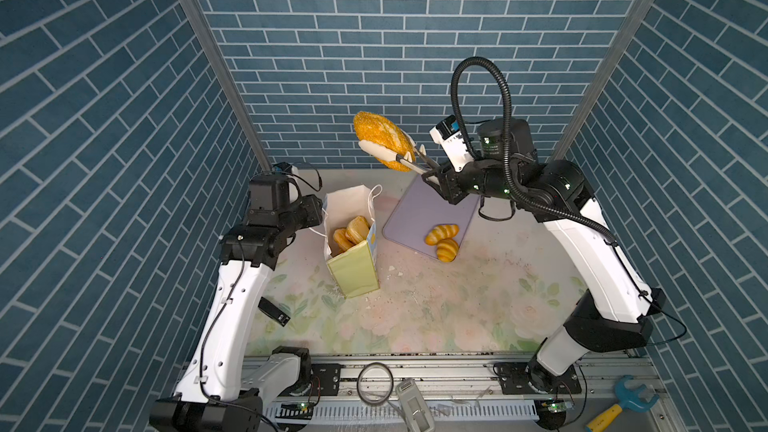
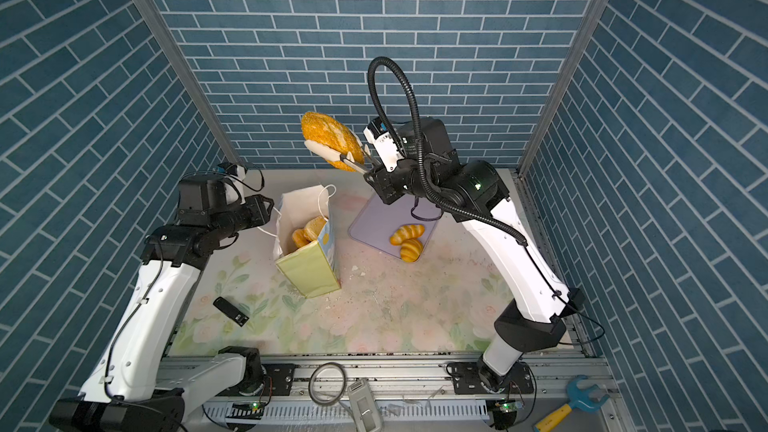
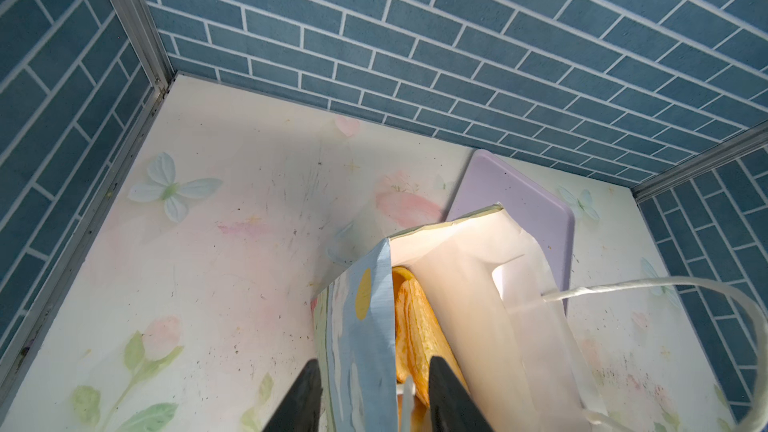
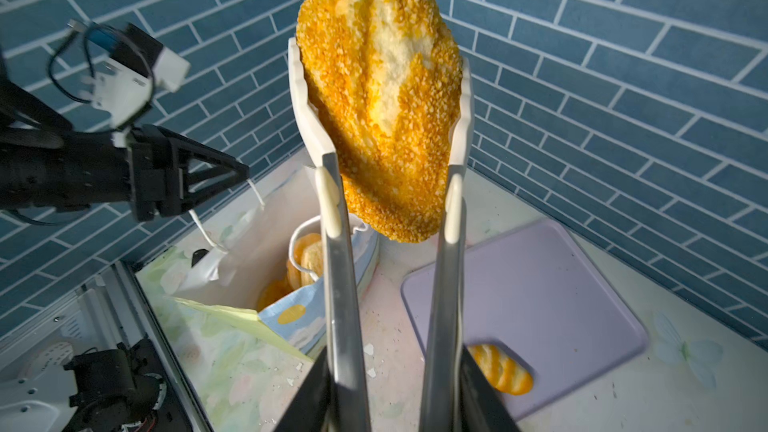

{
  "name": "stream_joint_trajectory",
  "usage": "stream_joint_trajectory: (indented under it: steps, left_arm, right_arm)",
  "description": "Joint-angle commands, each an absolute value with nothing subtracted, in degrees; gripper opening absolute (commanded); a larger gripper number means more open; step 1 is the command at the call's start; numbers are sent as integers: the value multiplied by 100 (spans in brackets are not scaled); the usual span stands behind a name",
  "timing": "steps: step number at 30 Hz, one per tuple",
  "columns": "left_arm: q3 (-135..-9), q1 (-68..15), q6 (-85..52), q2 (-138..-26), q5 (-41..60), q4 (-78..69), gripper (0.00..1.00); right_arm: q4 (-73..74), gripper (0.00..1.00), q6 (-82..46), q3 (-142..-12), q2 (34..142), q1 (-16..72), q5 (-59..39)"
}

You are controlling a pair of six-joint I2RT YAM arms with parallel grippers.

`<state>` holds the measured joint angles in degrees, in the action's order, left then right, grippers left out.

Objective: Place the fake bread into the paper bag
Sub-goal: 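Lift the sugared oval bun with the tongs and carry it over the bag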

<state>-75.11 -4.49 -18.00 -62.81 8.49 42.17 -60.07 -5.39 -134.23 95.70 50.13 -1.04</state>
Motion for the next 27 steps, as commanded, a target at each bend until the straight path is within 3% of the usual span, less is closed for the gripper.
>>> stream_joint_trajectory:
  steps: [1, 9, 18, 27]
  left_arm:
    - [-7733, -340, -1640, -6309, 1008, 4400, 40]
    - [-7726, 85, -1714, -6056, 1275, 4412, 39]
    - [-7531, 202, -1696, -5977, 1465, 4455, 38]
    - [-7380, 203, -1779, -6062, 1767, 4269, 25]
  right_arm:
    - [-5924, 27, -853, -13769, 9883, 5287, -128]
    - [-5785, 27, -864, -13896, 10222, 6123, 403]
    - [-5112, 25, -1636, -13027, 9948, 6268, 465]
    - [-4594, 26, -2254, -12423, 9659, 6441, 688]
